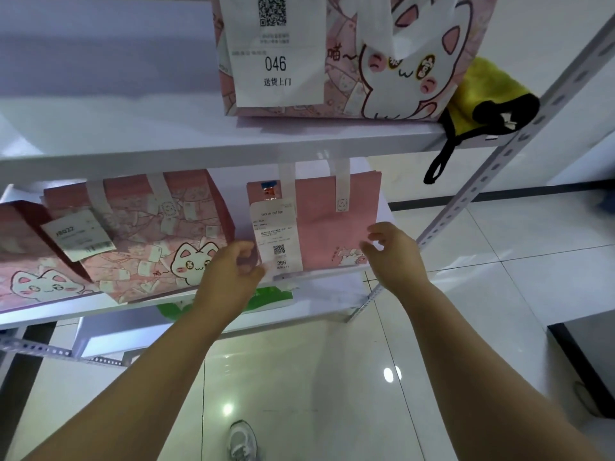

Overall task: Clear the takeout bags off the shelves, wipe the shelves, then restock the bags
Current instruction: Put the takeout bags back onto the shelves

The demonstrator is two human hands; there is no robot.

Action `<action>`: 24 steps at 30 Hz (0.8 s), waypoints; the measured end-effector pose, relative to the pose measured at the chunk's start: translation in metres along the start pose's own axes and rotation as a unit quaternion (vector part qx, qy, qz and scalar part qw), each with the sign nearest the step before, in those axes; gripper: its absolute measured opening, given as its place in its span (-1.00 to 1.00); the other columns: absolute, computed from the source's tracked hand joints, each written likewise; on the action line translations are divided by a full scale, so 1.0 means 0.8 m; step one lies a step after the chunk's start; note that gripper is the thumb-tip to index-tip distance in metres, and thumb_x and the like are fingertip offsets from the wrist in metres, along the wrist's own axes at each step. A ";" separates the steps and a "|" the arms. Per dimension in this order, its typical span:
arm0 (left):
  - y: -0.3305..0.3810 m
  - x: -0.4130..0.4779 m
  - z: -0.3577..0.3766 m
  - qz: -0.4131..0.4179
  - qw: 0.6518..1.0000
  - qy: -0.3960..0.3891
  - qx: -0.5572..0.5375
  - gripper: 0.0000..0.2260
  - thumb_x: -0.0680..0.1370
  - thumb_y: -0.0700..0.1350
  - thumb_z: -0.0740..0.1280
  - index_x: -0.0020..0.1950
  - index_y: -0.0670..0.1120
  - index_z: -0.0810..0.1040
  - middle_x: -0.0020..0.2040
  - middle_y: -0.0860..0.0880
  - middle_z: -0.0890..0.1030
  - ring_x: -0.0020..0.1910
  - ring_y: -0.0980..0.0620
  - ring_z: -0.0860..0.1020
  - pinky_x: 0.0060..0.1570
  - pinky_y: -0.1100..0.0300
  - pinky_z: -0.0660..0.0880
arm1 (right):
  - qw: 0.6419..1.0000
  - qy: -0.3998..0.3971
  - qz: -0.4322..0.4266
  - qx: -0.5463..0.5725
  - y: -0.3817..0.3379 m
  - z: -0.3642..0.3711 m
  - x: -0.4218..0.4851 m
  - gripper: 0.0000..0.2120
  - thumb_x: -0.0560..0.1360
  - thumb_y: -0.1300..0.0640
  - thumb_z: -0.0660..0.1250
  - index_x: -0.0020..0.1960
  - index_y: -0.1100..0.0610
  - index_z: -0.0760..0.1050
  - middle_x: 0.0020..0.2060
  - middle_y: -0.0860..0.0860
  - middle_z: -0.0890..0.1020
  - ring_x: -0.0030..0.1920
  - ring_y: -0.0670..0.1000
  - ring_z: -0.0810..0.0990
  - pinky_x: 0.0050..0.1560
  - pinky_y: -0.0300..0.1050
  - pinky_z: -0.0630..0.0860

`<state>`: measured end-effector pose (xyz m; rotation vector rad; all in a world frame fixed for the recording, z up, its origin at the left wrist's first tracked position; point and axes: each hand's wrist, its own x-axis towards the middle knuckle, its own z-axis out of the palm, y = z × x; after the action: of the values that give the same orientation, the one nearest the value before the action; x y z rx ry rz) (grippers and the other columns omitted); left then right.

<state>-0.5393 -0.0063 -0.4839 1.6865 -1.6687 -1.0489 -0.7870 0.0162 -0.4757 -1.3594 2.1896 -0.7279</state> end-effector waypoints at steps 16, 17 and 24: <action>-0.078 -0.162 -0.149 -0.047 0.987 0.102 0.114 -0.84 0.50 -0.01 0.36 0.04 -0.02 0.56 -0.07 0.06 0.60 -0.07 0.06 0.57 -0.11 0.14 0.49 | 0.954 -0.134 -0.248 -0.107 -0.135 0.055 -0.141 -0.79 0.54 0.03 0.27 0.13 0.08 0.51 0.02 0.01 0.61 -0.02 0.03 0.55 0.01 -0.02 0.53; -0.087 -0.168 -0.162 -0.059 0.985 0.108 0.118 -0.83 0.50 0.00 0.36 0.05 -0.02 0.56 -0.06 0.07 0.59 -0.07 0.07 0.57 -0.10 0.14 0.49 | 0.951 -0.146 -0.251 -0.108 -0.146 0.063 -0.148 -0.79 0.54 0.02 0.26 0.13 0.07 0.51 0.02 -0.01 0.60 -0.01 0.02 0.54 0.01 -0.03 0.53; -0.161 -0.198 -0.256 -0.141 0.969 0.144 0.145 -0.86 0.50 0.03 0.34 0.01 0.03 0.55 -0.07 0.08 0.62 -0.12 0.07 0.59 -0.15 0.11 0.51 | 0.931 -0.223 -0.270 -0.104 -0.228 0.136 -0.190 -0.78 0.54 0.01 0.26 0.14 0.04 0.50 0.05 -0.01 0.59 0.01 0.01 0.53 0.03 -0.04 0.50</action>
<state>-0.2870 0.1312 -0.4522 2.1983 -1.4751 -0.6569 -0.5359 0.0651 -0.4234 -2.0420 1.5746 -0.3120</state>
